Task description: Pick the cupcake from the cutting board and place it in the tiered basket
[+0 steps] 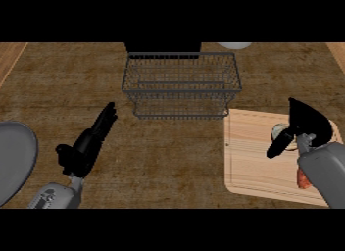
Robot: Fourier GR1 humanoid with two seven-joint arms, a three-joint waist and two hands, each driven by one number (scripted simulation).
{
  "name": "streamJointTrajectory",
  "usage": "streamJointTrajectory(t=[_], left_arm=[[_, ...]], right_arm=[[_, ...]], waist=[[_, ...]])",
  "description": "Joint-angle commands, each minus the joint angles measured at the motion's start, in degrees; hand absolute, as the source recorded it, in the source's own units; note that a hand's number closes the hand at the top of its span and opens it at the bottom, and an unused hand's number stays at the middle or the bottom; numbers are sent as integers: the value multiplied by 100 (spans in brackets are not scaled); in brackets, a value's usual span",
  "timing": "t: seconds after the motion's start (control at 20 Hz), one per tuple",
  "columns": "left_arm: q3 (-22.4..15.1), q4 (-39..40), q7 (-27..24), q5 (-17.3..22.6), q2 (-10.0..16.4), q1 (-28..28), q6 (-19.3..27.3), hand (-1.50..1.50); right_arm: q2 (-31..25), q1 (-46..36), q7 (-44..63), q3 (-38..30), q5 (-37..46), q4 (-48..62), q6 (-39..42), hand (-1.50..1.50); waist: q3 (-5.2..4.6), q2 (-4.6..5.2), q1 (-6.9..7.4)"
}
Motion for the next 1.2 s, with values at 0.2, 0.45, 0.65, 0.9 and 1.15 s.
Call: streamJointTrajectory(t=[0.2,0.45,0.65,0.9,1.15], left_arm=[[237,-122,133,-73,-17,51,-183,0],[422,129,-294,-184,-79,324,-429,0],[524,-87,141,-430,-307,56,-446,0],[747,-45,40,-357,-141,187,-673,0],[938,304,223,-531,-371,-251,-698,0]], right_arm=[[339,483,480,-216,428,113,-63,-150],[541,184,-415,-549,627,1087,-202,-150],[730,539,-263,-662,926,564,5,-150],[408,473,-1446,-1293,596,751,-291,150],[959,298,-1752,-928,1485,1269,-955,150]], waist=[[2,-5,12],[3,13,57],[2,-1,16],[4,2,12],[3,8,20]])
